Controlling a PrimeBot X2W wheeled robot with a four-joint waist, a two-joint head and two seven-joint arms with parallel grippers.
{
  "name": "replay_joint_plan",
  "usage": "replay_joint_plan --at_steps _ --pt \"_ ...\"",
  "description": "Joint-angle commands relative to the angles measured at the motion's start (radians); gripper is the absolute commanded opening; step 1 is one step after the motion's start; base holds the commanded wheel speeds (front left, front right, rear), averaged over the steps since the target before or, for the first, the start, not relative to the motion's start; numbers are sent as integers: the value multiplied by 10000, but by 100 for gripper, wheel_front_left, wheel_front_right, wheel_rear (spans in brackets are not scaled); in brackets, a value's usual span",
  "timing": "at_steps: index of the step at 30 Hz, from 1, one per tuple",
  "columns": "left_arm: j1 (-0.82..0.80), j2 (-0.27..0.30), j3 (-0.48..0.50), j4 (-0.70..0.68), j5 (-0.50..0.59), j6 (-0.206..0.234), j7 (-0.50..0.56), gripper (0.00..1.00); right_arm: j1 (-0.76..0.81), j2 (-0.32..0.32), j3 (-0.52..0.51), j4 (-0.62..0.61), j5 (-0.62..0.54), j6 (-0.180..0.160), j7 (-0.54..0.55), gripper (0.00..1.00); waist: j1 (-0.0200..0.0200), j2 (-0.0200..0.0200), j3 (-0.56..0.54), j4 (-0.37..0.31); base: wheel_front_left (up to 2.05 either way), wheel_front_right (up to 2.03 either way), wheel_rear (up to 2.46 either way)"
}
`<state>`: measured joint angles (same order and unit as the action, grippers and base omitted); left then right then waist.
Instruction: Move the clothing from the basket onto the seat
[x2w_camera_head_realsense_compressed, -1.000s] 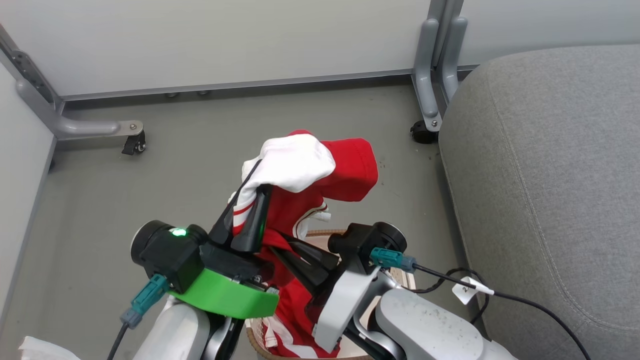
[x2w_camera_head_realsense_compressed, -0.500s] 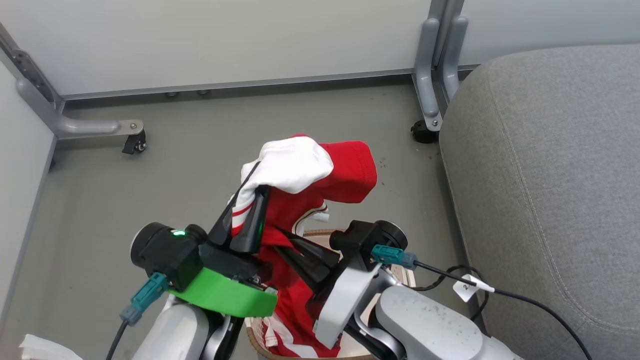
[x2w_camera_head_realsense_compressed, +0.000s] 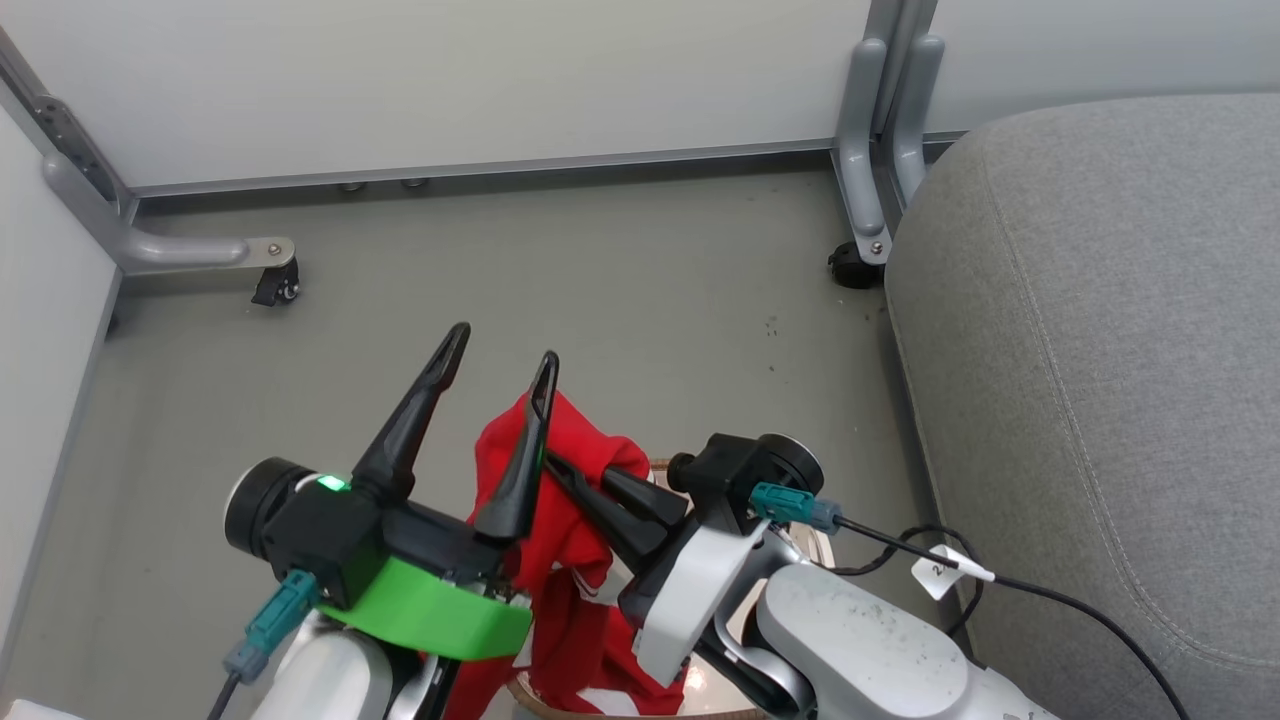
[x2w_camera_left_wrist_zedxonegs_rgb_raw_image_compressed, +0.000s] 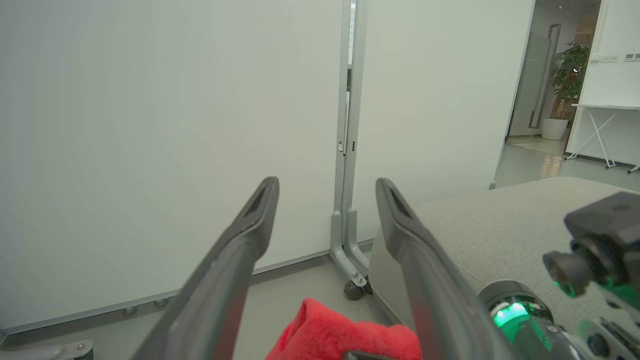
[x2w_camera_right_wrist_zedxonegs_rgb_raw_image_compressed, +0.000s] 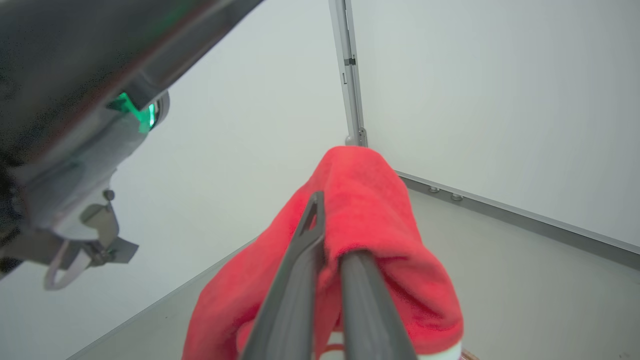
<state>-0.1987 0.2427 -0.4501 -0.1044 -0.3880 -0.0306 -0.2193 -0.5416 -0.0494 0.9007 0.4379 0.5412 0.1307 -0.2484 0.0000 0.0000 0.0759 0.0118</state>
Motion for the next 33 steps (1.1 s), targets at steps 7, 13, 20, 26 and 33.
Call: replay_joint_plan --at_steps 7,13,20,26,33 --pt "876 685 -468 -376 226 -63 865 100 14 -22 -145 266 -148 1 -95 0 0 0 2 86 0 0 0" --pt "1347 974 -767 -384 127 -191 1261 100 48 -19 -224 478 -190 1 -116 0 0 0 -22 104 0 0 0" --pt "1710 1126 -1120 -319 38 -308 1553 100 60 -20 -440 688 -282 1 -130 0 0 0 -31 108 0 0 0" --pt "1735 1049 -1229 -134 -13 -279 1541 100 -13 -23 -643 822 -410 1 -158 0 0 0 29 55 0 0 0" --pt "1602 1139 -1299 20 104 -266 1463 100 -50 -22 -801 850 -545 1 -171 0 0 0 160 -183 0 0 0"
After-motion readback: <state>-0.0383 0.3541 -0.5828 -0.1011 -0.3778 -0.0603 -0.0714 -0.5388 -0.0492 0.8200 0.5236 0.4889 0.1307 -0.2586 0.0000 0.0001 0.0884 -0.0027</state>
